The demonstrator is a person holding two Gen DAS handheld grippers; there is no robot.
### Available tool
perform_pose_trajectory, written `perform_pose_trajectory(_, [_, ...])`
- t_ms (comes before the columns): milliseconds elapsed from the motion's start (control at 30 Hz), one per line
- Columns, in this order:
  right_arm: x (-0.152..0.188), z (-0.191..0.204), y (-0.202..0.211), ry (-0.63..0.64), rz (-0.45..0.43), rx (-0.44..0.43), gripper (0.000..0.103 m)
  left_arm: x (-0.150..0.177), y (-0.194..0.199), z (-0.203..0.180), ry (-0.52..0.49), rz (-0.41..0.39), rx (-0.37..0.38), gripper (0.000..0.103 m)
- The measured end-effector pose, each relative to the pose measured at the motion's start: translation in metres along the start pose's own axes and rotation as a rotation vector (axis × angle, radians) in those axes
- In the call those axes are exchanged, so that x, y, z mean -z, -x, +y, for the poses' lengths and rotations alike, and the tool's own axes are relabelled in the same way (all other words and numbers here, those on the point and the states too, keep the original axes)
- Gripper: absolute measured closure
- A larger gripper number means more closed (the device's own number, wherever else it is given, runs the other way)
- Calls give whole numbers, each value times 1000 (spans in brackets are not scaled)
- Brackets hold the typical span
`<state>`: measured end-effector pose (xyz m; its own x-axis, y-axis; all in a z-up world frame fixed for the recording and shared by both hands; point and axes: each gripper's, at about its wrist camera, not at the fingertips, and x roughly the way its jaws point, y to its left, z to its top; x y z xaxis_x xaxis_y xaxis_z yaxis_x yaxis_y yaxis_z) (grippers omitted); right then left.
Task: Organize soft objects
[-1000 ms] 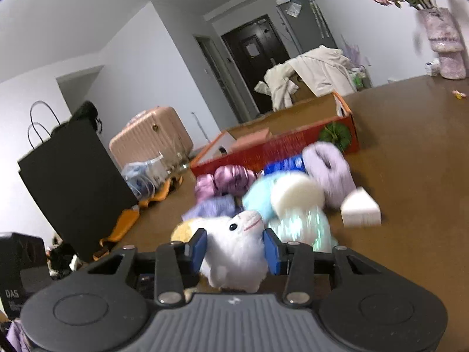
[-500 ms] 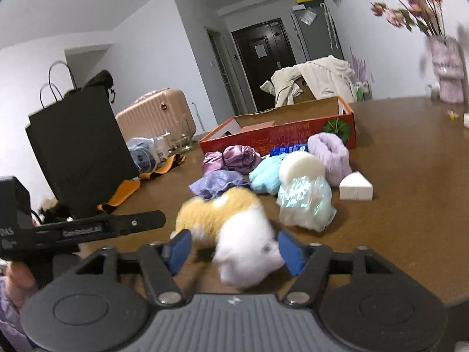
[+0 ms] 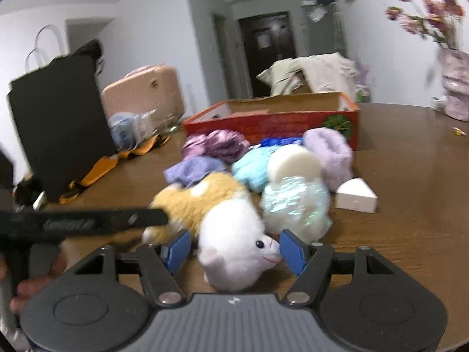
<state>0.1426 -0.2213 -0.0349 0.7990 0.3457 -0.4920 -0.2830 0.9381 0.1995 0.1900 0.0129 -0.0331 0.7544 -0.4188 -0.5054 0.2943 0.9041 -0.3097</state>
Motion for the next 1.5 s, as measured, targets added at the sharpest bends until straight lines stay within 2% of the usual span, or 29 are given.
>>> perform_pose_trajectory(100, [1,9,2,34,-3,-27,35,-4,-2,6,21,-3,-2,40])
perform_pose_trajectory(167, [1,11,-2,38,-12,-5,30,-5,-4,6,26,2,13,40])
perform_pose_trajectory(267, [0,8,-16,15,10,6,31,-7,-10,3,11,3,38,43])
perform_pose_trajectory(300, [-1,8,-19,8,14,-2,33,-8,-11,2,9,3,48,45])
perform_pose_trajectory(367, [-2,9,-26,10,32,-11,45,-8,-14,3,6,7,64,56])
perform_pose_trajectory(433, [-1,10,-28,23,37,-9,48,-9,-16,2,-11,9,88,66])
perform_pose_trajectory(633, [-4,9,-17,-11,32,-18,52,-13,-8,-8,-45,-1,94,67])
perform_pose_trajectory(733, [-14,11,-4,4,-4,-11,52,-25,2,-15,-41,-38,118,67])
perform_pose_trajectory(900, [-45,-4,9,18,-78,4,52,-66,-6,-35,-78,-82,167,67])
perform_pose_trajectory(1133, [-106,-45,-5,29,-121,42,52,-125,-55,-67,-143,-113,179,67])
perform_pose_trajectory(1333, [-171,-87,-46,22,-109,47,52,-194,-121,-79,-144,-79,166,67])
perform_pose_trajectory(1500, [-219,-128,-108,-8,-45,56,52,-245,-198,-73,-93,11,131,67])
